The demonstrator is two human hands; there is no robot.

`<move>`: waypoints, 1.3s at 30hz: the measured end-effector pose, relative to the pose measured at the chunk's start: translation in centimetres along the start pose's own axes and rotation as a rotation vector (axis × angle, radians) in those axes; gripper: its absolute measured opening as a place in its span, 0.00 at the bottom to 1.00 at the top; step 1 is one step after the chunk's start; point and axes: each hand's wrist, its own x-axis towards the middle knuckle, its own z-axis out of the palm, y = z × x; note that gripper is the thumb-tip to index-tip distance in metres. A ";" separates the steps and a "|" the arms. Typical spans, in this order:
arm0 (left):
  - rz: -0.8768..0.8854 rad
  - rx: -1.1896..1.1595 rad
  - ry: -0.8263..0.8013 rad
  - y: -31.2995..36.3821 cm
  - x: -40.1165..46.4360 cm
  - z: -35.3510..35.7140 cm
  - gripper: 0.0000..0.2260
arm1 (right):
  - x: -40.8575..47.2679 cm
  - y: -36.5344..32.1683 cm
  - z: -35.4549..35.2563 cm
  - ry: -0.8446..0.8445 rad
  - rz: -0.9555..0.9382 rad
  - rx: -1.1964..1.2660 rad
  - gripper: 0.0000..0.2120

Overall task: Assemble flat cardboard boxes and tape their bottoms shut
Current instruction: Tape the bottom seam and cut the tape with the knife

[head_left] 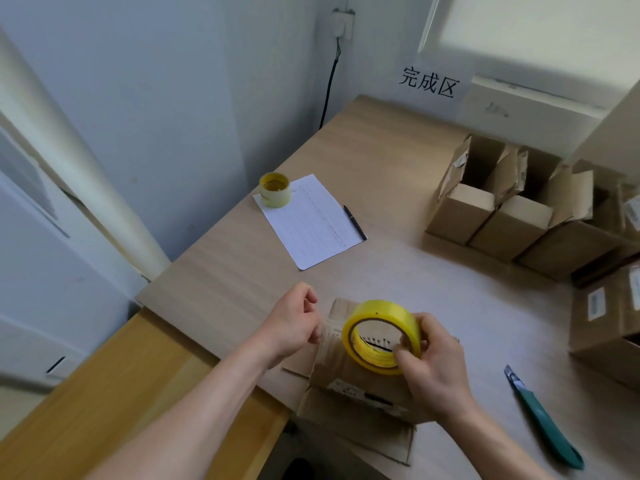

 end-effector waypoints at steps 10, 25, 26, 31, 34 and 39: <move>-0.056 -0.043 -0.016 -0.9 1.5 0.2 0.13 | 1.4 -0.7 0.0 -0.079 -0.110 0.090 0.07; -0.151 -0.026 -0.004 -4.3 2.6 2.8 0.10 | -0.4 1.2 1.7 -0.004 -0.274 -0.004 0.17; -0.167 0.030 0.021 -4.6 2.6 3.1 0.09 | -0.4 1.2 1.8 0.005 -0.272 -0.002 0.17; -0.074 0.003 0.326 -6.1 0.8 3.6 0.10 | -0.6 1.3 2.0 0.024 -0.249 -0.009 0.17; 0.162 -0.172 0.205 -5.2 -0.2 5.9 0.12 | -0.6 1.2 2.1 0.030 -0.223 0.000 0.17; 0.189 -0.274 0.140 -5.1 0.1 7.0 0.14 | -0.1 0.5 1.3 -0.034 -0.086 0.169 0.10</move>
